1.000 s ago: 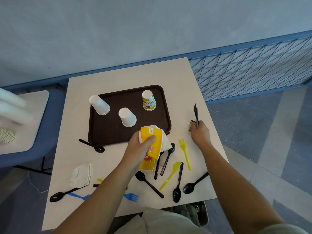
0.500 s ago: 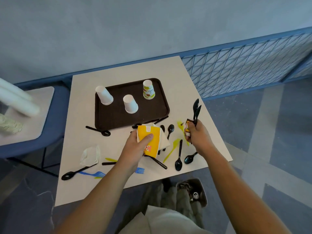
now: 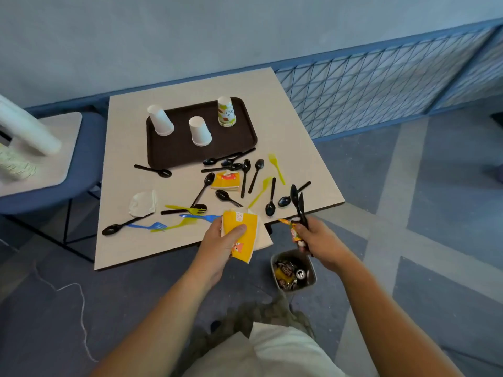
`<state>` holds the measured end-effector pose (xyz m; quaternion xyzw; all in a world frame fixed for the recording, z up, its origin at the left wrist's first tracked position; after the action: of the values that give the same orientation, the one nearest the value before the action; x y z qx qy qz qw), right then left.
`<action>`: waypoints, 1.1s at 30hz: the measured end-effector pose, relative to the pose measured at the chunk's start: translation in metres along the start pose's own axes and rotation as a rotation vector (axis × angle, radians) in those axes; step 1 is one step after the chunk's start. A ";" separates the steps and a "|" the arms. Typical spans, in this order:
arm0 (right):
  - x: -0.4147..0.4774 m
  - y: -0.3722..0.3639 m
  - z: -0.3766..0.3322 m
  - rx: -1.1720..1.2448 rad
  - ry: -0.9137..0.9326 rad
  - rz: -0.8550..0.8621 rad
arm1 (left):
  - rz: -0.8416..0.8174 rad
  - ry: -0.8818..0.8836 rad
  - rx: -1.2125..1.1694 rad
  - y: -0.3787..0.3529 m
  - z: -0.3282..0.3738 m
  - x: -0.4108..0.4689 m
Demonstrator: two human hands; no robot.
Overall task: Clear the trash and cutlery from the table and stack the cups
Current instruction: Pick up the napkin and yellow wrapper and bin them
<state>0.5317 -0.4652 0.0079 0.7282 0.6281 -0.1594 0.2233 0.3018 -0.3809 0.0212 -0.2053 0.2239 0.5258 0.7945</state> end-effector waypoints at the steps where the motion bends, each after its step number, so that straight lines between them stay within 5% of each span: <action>1: -0.006 0.005 0.013 -0.016 -0.022 -0.010 | -0.002 0.016 0.017 -0.007 -0.009 -0.003; 17: -0.015 0.098 0.220 0.022 -0.482 -0.076 | 0.127 0.242 0.266 -0.157 -0.142 0.006; 24: 0.036 0.093 0.287 -0.101 -0.592 -0.100 | 0.195 0.229 0.515 -0.168 -0.187 0.059; 33: 0.136 0.071 0.383 -0.247 -0.633 -0.163 | 0.086 0.182 0.729 -0.167 -0.276 0.163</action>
<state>0.6415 -0.5600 -0.3785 0.5575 0.5983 -0.3173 0.4802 0.4748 -0.4750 -0.2822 0.0545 0.4745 0.4241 0.7694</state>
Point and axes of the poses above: each hand's wrist, its own x-axis towards the middle knuckle, its own y-axis out of the back of the hand, z = x × y, the point moved 5 cm from there along x, towards the middle knuckle, and after that the axes turned 5 degrees about -z, right-handed, at the moved point
